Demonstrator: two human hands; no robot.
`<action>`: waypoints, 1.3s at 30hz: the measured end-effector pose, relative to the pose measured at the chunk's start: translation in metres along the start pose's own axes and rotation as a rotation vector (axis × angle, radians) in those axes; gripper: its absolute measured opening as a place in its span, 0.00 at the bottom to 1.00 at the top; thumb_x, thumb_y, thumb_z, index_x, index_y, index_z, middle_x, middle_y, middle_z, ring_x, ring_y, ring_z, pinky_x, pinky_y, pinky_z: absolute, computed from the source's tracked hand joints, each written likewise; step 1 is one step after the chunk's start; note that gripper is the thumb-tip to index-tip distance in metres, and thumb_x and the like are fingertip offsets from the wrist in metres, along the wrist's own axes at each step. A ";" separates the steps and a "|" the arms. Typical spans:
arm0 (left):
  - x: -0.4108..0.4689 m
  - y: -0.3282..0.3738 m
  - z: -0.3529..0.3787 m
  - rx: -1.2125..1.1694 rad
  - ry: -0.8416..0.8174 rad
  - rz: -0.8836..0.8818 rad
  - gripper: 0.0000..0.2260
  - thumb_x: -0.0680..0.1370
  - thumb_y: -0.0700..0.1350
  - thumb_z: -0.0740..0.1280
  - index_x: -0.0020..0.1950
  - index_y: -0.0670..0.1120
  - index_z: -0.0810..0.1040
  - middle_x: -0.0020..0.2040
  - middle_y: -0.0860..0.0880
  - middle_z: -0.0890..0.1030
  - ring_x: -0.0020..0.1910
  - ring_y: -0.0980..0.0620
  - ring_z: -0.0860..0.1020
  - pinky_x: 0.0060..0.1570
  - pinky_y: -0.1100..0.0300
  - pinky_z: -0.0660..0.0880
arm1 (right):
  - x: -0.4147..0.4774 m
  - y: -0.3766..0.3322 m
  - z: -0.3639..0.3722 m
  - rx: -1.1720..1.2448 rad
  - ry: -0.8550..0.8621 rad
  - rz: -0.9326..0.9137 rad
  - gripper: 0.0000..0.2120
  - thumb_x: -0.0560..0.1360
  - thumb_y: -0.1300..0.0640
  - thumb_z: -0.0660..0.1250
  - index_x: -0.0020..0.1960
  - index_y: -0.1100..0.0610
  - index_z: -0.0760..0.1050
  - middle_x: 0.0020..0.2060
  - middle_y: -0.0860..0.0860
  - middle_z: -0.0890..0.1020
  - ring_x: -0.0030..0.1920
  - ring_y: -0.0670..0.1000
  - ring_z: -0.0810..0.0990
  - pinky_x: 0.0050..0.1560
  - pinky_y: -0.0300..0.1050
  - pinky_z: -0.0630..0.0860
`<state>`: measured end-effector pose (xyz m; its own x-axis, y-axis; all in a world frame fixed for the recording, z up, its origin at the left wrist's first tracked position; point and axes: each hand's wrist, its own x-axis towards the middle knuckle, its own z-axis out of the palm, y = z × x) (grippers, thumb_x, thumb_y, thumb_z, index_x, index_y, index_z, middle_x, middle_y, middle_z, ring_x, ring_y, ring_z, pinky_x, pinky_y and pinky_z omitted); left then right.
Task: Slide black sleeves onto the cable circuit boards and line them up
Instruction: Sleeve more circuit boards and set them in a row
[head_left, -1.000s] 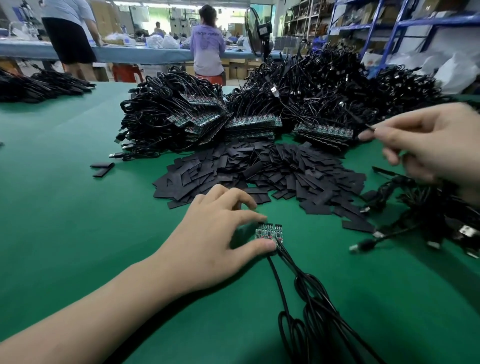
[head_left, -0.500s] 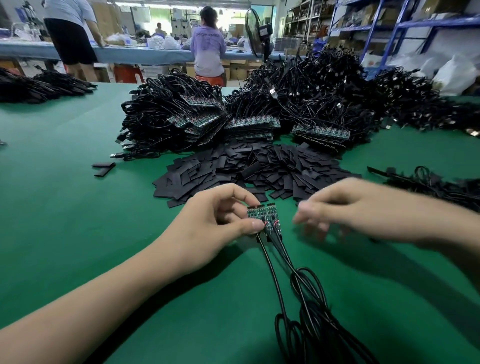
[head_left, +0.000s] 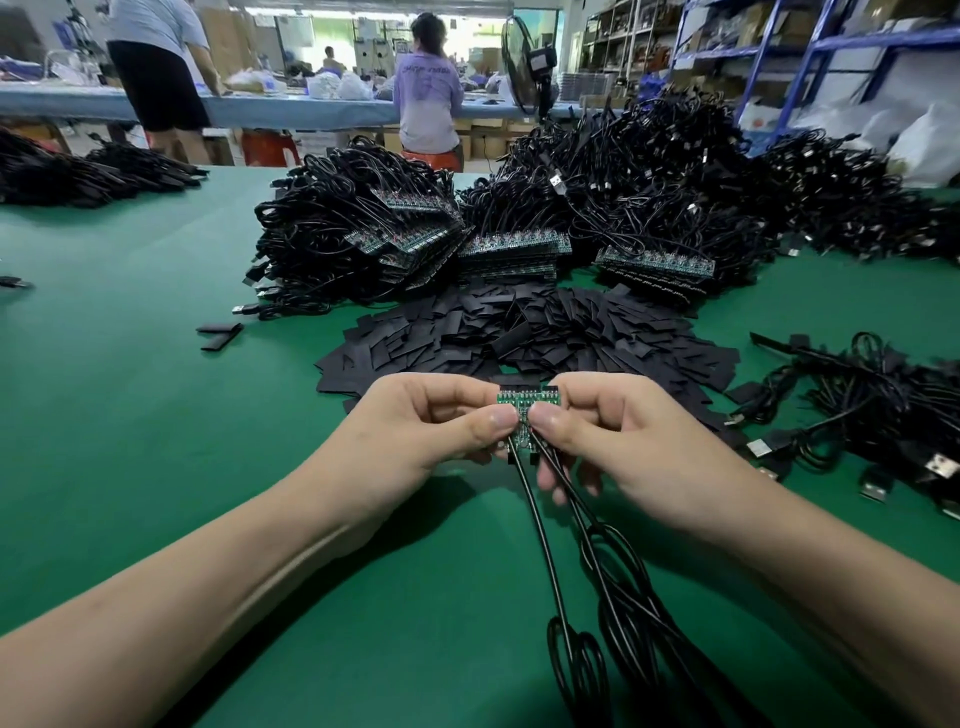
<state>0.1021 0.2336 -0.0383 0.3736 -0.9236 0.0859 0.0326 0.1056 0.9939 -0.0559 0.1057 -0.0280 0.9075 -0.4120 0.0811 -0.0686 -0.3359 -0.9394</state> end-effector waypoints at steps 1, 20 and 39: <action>0.000 0.001 0.000 -0.025 -0.019 -0.009 0.10 0.67 0.46 0.75 0.45 0.43 0.86 0.40 0.47 0.85 0.37 0.55 0.80 0.43 0.65 0.79 | 0.000 0.001 0.001 0.072 -0.011 0.006 0.12 0.80 0.49 0.65 0.50 0.58 0.80 0.34 0.53 0.85 0.33 0.49 0.82 0.31 0.38 0.69; 0.003 0.008 0.003 0.078 0.190 0.298 0.03 0.67 0.46 0.77 0.40 0.52 0.85 0.35 0.53 0.84 0.33 0.58 0.80 0.38 0.69 0.75 | -0.009 -0.007 0.020 -0.134 0.015 -0.063 0.17 0.81 0.42 0.62 0.50 0.54 0.82 0.38 0.48 0.86 0.34 0.51 0.80 0.40 0.46 0.76; -0.025 0.027 0.016 0.226 -0.876 -0.414 0.12 0.80 0.40 0.69 0.38 0.49 0.83 0.35 0.50 0.85 0.24 0.57 0.77 0.20 0.70 0.66 | -0.014 -0.001 0.016 0.474 0.037 0.155 0.13 0.75 0.52 0.69 0.50 0.63 0.79 0.35 0.57 0.85 0.25 0.46 0.78 0.26 0.36 0.75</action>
<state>0.0788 0.2536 -0.0130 -0.4470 -0.8272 -0.3405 -0.2057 -0.2754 0.9391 -0.0617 0.1256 -0.0335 0.8855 -0.4597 -0.0674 0.0025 0.1499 -0.9887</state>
